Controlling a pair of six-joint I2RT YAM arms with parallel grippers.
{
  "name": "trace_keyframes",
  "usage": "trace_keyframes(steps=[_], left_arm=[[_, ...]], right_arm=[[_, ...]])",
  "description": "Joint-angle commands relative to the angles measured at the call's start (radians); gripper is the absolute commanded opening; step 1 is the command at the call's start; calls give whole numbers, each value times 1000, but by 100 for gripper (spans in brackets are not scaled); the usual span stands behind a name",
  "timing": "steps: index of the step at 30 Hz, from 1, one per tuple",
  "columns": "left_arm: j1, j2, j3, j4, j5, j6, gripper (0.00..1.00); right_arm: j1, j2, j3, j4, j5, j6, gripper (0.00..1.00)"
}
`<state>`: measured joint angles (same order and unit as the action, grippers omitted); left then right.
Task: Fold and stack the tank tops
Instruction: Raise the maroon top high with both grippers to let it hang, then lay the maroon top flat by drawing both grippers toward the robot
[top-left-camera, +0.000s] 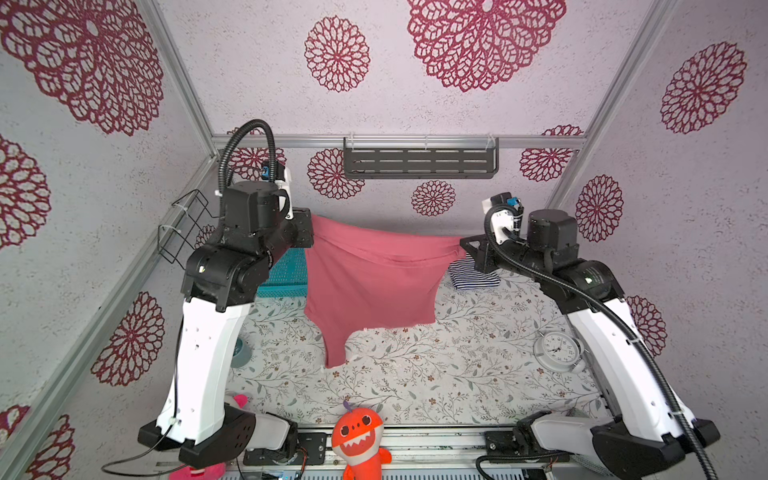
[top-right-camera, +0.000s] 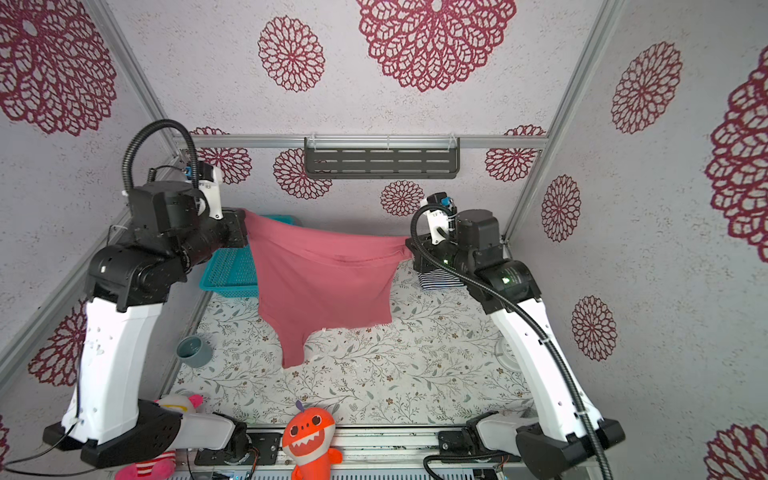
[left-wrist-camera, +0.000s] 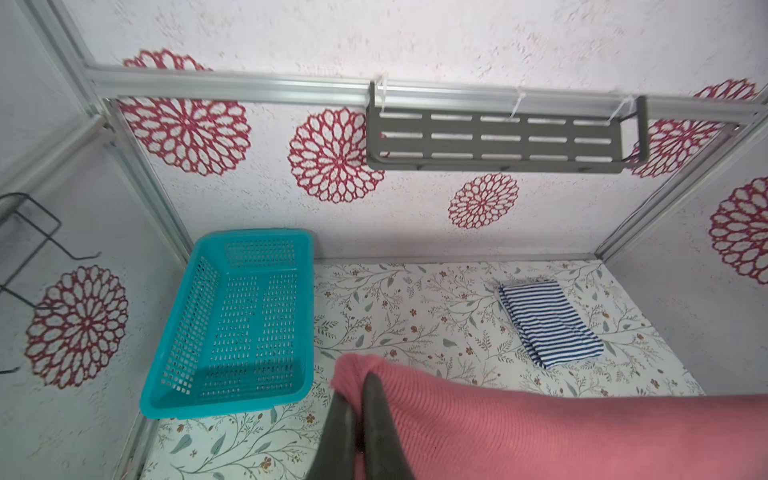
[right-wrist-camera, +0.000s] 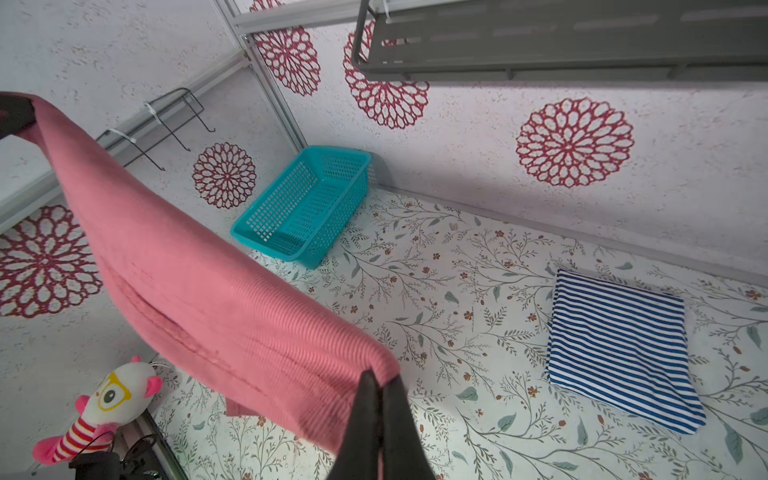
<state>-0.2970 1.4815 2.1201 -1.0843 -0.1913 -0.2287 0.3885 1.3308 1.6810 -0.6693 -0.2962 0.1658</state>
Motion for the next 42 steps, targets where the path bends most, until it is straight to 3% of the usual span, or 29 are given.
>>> trace_keyframes(steps=[1, 5, 12, 14, 19, 22, 27, 32, 36, 42], left_arm=[[54, 133, 4, 30, 117, 25, 0], [97, 284, 102, 91, 169, 41, 0], [110, 638, 637, 74, 221, 87, 0], [110, 637, 655, 133, 243, 87, 0], [111, 494, 431, 303, 240, 74, 0], [111, 393, 268, 313, 243, 70, 0], [94, 157, -334, 463, 251, -24, 0], [66, -6, -919, 607, 300, -224, 0], [11, -15, -1206, 625, 337, -347, 0], [-51, -57, -1400, 603, 354, -481, 0]], right_arm=[[-32, 116, 40, 72, -28, -49, 0], [-66, 268, 132, 161, -49, -60, 0], [-117, 526, 484, 228, -111, -66, 0], [-127, 561, 564, 238, -136, -65, 0], [-150, 569, 628, 255, -200, -67, 0], [-155, 536, 553, 244, -223, -81, 0], [-156, 364, 70, 337, -244, -83, 0], [-153, 217, -410, 426, -239, 25, 0], [-153, 176, -699, 458, -225, 142, 0], [-144, 110, -955, 515, -199, 283, 0]])
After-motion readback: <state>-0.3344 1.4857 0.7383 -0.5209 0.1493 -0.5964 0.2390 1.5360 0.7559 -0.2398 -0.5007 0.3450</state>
